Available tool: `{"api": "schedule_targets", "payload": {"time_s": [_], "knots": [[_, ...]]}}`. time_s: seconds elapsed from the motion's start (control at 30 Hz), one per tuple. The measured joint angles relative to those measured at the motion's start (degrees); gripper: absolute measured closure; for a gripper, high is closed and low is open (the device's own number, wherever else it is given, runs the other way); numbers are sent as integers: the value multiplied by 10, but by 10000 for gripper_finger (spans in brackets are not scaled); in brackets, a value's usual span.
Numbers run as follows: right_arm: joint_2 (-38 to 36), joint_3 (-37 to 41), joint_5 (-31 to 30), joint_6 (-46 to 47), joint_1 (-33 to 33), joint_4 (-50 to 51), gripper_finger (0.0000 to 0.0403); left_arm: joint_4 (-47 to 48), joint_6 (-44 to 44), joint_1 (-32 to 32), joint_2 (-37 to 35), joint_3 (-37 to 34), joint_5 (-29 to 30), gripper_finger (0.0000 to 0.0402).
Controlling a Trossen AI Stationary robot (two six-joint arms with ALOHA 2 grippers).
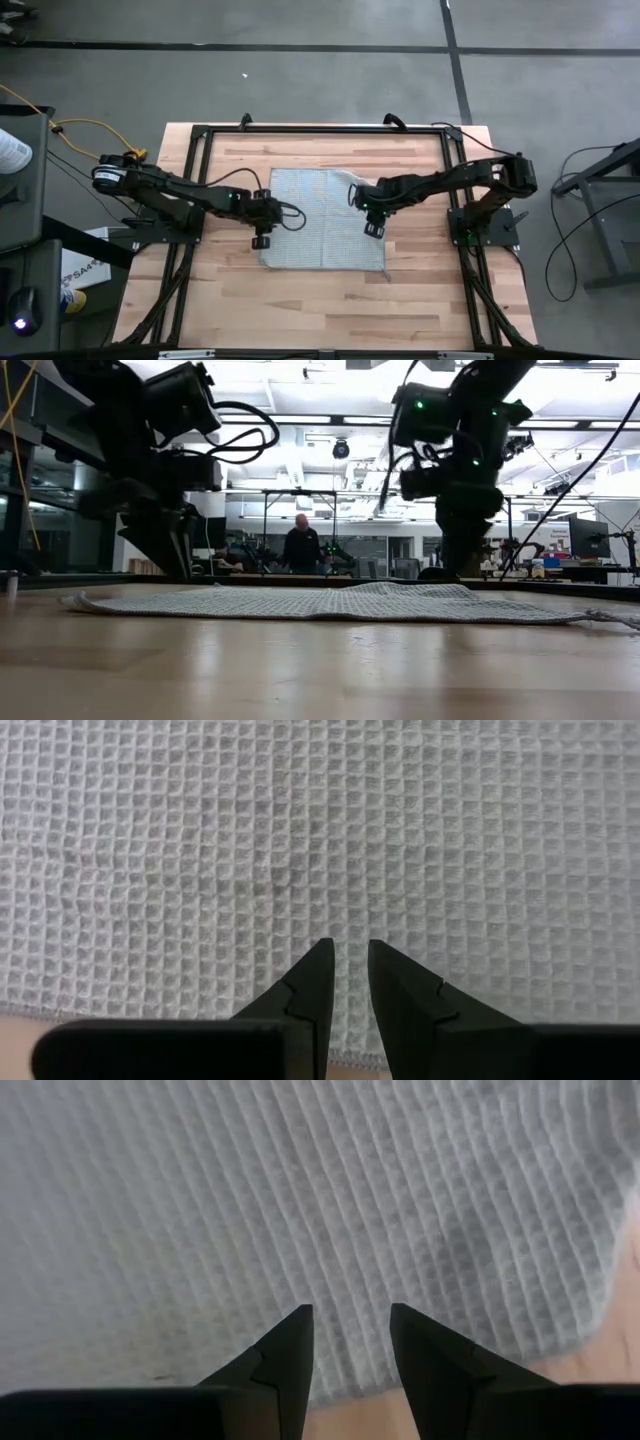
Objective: Fold microfiber towels
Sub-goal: Fold the gray microfiber towel
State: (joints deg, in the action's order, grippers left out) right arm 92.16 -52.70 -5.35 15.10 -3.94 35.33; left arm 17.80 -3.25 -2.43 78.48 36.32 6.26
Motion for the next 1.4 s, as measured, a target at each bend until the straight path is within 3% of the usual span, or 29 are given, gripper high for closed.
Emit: {"api": "schedule_targets", "payload": {"time_s": [0.8, 1.1, 1.4], "knots": [[0, 19, 10, -10, 21, -16, 274, 9, 50, 45, 1, -22, -28, 336], [0, 19, 14, -89, 20, -14, 274, 7, 61, 43, 1, -22, -40, 336], [12, 24, 28, -103, 20, -18, 274, 7, 98, 43, 0, -22, -44, 336]]}}
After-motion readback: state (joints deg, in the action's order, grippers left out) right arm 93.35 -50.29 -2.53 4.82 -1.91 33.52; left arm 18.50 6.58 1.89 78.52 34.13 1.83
